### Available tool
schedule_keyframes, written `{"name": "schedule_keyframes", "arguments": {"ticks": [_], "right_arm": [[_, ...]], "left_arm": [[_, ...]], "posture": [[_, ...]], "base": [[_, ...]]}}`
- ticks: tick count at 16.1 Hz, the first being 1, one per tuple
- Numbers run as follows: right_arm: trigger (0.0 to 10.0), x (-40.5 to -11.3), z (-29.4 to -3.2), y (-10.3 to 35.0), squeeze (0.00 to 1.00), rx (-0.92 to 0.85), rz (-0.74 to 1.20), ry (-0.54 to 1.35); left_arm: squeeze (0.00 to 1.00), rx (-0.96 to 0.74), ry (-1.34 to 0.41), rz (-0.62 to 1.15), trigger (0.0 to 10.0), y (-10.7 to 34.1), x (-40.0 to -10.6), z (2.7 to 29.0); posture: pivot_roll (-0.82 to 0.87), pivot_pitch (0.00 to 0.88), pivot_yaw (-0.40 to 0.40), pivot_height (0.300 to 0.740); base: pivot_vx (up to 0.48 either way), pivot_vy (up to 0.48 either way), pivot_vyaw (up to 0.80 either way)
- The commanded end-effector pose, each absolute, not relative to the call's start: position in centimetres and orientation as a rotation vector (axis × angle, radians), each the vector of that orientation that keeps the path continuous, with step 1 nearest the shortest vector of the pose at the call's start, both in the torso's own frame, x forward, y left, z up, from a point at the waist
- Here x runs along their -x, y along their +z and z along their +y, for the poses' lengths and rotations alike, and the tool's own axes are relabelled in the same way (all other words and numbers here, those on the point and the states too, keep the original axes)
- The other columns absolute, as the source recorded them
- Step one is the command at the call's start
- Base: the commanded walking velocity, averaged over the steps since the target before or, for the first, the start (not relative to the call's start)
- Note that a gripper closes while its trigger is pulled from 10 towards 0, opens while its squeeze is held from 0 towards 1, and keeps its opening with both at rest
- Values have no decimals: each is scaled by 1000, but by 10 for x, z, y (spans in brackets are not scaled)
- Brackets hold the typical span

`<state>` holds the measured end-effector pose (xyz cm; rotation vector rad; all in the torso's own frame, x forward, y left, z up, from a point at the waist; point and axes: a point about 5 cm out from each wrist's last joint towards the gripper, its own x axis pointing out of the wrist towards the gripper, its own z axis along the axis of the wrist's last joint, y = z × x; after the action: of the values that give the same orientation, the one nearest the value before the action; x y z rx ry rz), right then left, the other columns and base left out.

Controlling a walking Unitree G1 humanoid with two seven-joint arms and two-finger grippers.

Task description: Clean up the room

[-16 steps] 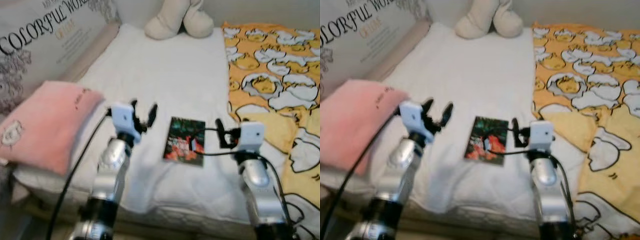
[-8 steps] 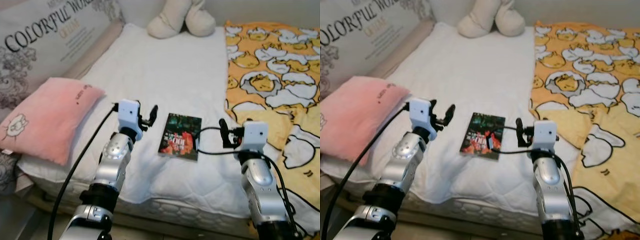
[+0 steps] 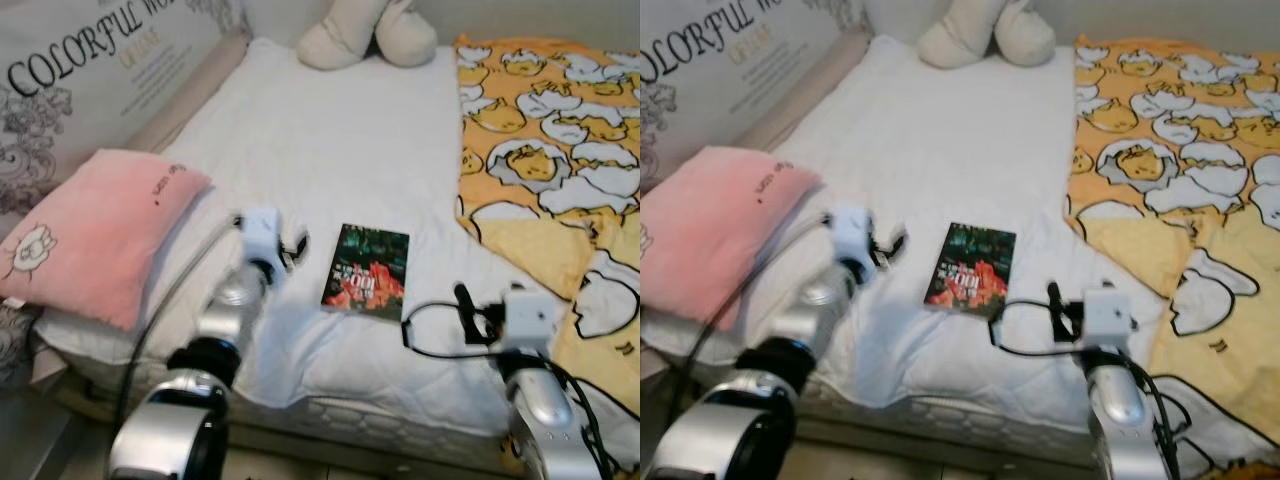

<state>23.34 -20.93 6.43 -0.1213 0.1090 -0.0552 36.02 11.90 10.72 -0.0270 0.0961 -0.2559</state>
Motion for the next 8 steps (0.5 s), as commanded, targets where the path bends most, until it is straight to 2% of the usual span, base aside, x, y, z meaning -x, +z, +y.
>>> {"name": "schedule_keyframes", "arguments": {"ticks": [1,2,3,5,8], "right_arm": [[10000,-237,-208,74,0,109,75,-41],[10000,-243,-200,75,0,100,72,-13],[10000,-246,-197,76,0,78,69,2],[10000,-263,-179,60,0,-64,145,48],[10000,-281,-170,41,0,-180,258,7]], "left_arm": [[0,0,-269,-54,10000,135,-364,121],[0,27,-271,-163,10000,150,-352,121],[0,28,-272,-178,10000,151,-348,119],[0,8,-336,-208,10000,153,-321,108],[0,-36,-402,-210,10000,158,-296,109]], "posture": [[-274,34,90,740],[-246,45,97,740],[-238,48,98,740],[-140,102,104,740],[-46,155,110,740]], "base": [[0,0,0],[0,0,0],[0,0,0],[0,0,0],[0,0,0]]}}
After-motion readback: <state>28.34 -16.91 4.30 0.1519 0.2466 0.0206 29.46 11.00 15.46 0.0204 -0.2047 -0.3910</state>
